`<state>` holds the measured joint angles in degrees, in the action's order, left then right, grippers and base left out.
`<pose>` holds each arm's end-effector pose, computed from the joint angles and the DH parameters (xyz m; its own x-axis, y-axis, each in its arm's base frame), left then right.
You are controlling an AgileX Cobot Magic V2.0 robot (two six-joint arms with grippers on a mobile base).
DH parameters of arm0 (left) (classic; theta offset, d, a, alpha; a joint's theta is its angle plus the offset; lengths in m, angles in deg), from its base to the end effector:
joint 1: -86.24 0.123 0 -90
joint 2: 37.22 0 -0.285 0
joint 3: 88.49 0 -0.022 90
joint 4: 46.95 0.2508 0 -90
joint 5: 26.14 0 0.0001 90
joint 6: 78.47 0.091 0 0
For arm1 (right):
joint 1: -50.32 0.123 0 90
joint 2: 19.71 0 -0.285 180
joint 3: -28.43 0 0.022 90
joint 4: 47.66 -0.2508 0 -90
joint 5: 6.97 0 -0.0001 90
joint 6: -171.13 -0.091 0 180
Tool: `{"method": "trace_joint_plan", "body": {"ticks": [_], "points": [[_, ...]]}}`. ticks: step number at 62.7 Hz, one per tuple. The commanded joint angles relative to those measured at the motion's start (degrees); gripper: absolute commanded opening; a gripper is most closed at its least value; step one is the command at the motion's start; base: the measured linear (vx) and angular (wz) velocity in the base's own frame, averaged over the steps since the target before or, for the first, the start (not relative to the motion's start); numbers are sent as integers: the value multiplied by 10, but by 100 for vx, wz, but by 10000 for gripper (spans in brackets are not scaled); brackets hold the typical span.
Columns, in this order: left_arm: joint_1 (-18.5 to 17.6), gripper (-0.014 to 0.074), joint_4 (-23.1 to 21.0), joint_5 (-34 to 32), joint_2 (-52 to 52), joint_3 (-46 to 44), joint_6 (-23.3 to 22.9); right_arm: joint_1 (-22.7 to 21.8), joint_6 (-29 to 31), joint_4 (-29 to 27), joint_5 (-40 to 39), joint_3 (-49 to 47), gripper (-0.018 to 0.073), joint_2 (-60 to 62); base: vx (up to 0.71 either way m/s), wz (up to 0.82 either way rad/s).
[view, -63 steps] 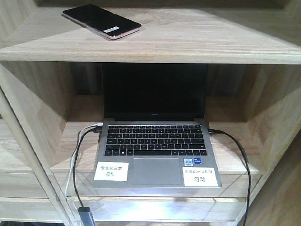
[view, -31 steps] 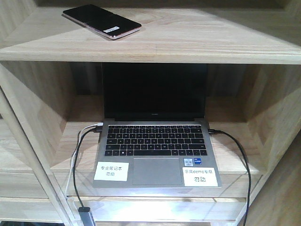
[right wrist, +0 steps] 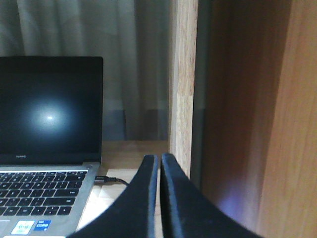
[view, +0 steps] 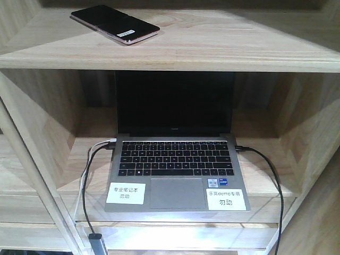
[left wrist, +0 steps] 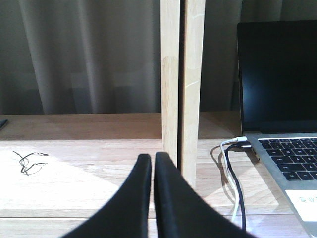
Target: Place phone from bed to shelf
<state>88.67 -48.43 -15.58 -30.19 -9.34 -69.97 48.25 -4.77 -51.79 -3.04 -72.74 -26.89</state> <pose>0.0562 0.0020 0.1858 -0.1209 0.1176 -0.9857 -0.0230 0.9924 0.1213 0.0569 -0.0016 0.1980 0.0012 0.0003 -1.0000 0.0312 0.9995 0.0003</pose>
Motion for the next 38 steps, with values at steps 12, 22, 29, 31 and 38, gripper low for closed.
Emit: {"method": "trace_joint_plan", "body": {"ticks": [12, 22, 29, 31, 38], "points": [[-2, 1, -5, -41, -8, -12, -3, -2, 3, 6, -47, 2, -5, 8, 0, 0], [-2, 1, -5, -41, -8, -12, -3, -2, 3, 6, -47, 2, -5, 8, 0, 0], [-2, 1, -5, -41, -8, -12, -3, -2, 3, 6, -47, 2, -5, 8, 0, 0], [-2, 1, -5, -41, -8, -12, -3, -2, 3, 6, -47, 2, -5, 8, 0, 0], [-2, 1, -5, -41, -8, -12, -3, -2, 3, 6, -47, 2, -5, 8, 0, 0]]}}
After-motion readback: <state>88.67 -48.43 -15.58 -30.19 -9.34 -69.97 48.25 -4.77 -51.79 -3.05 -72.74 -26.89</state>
